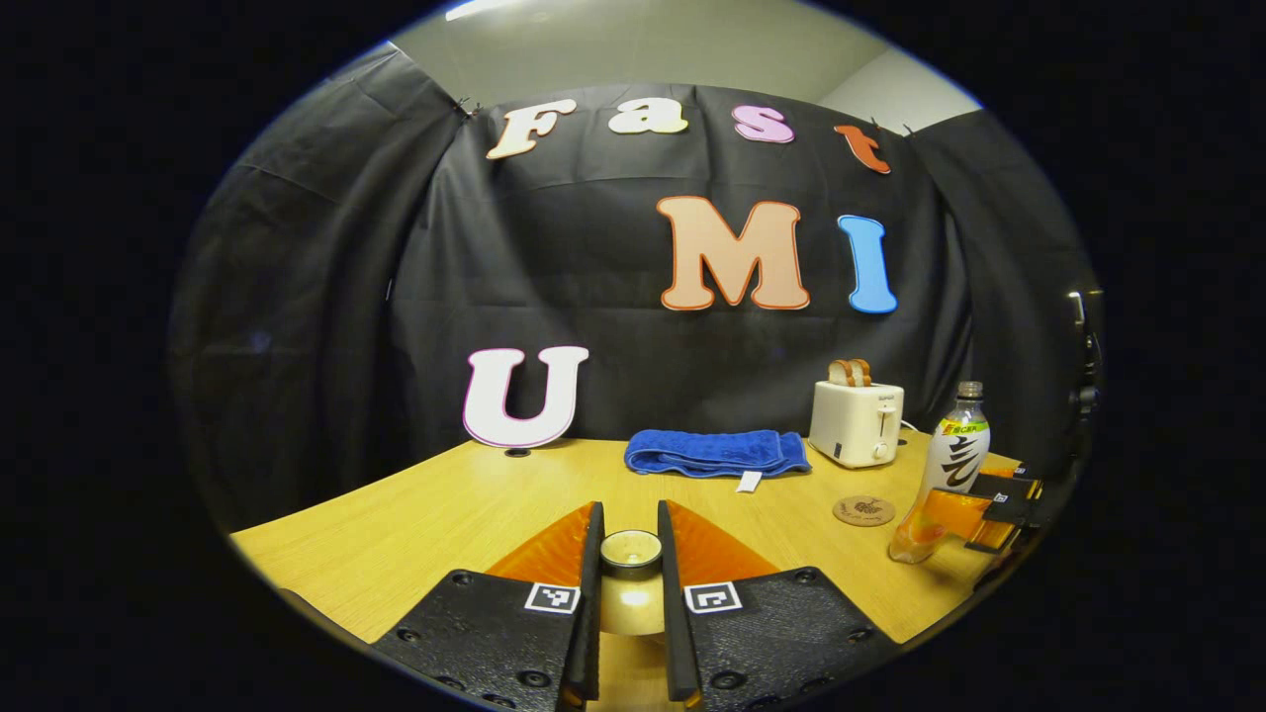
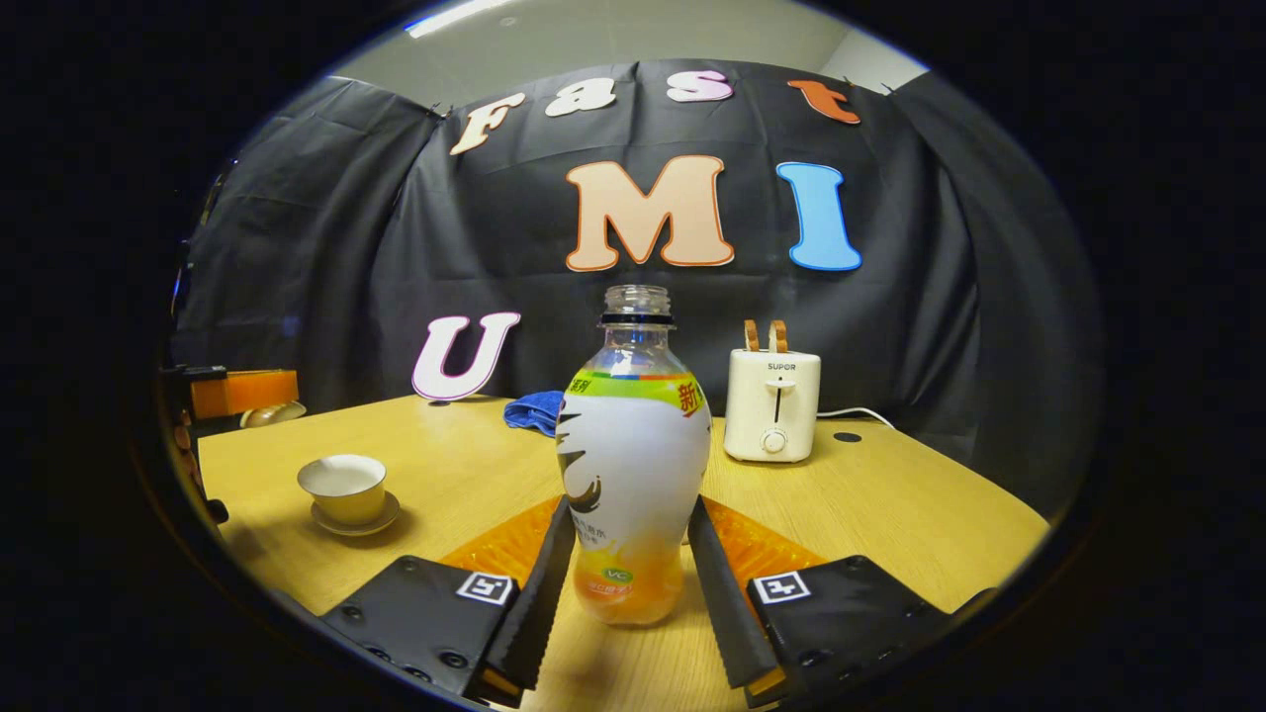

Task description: Open the teacup lid with one hand, grasp the water bottle and pour water into the teacup with the other hand; after pouring, place the water bottle on the coaster and then close the teacup lid.

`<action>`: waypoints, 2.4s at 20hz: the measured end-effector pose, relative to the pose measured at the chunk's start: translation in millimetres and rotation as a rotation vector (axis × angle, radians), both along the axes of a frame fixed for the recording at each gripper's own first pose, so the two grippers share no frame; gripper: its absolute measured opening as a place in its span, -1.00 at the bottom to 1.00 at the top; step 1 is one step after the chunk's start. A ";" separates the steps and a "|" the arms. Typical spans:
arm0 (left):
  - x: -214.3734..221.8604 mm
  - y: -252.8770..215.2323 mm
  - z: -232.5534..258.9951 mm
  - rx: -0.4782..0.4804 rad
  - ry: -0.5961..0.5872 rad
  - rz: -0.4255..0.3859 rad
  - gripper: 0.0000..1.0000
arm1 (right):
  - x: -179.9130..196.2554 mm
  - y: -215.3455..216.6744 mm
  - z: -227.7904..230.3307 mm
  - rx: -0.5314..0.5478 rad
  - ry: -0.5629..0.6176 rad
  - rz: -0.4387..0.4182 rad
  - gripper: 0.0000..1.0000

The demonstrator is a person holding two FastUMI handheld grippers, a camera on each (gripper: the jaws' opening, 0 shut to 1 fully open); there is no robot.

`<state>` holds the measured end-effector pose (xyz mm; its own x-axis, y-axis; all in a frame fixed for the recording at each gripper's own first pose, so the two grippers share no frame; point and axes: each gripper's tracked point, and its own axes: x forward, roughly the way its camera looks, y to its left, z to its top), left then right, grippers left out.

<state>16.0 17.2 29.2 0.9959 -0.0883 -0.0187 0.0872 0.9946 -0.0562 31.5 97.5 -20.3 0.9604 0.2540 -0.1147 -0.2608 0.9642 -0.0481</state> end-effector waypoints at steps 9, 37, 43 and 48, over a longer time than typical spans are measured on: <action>1.6 21.8 -0.1 -0.028 0.002 0.039 -0.53 | 1.4 20.8 15.1 -0.176 -0.095 0.039 0.27; -6.1 96.1 -29.9 -0.088 0.045 0.110 -0.53 | -4.1 155.0 18.1 -1.245 -0.665 0.337 0.23; -9.9 99.0 -34.2 -0.125 0.046 0.091 -0.53 | -10.0 160.9 25.1 -1.435 -0.765 0.407 0.23; -11.0 99.0 -38.9 -0.148 0.050 0.074 -0.52 | -12.2 171.7 31.5 -1.599 -0.854 0.445 0.22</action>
<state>5.0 116.3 -9.7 0.9979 -0.0207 -0.0610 0.0077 0.9787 -0.2054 19.3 269.2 11.1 0.7815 0.6218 -0.0519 0.1307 -0.2444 -0.9608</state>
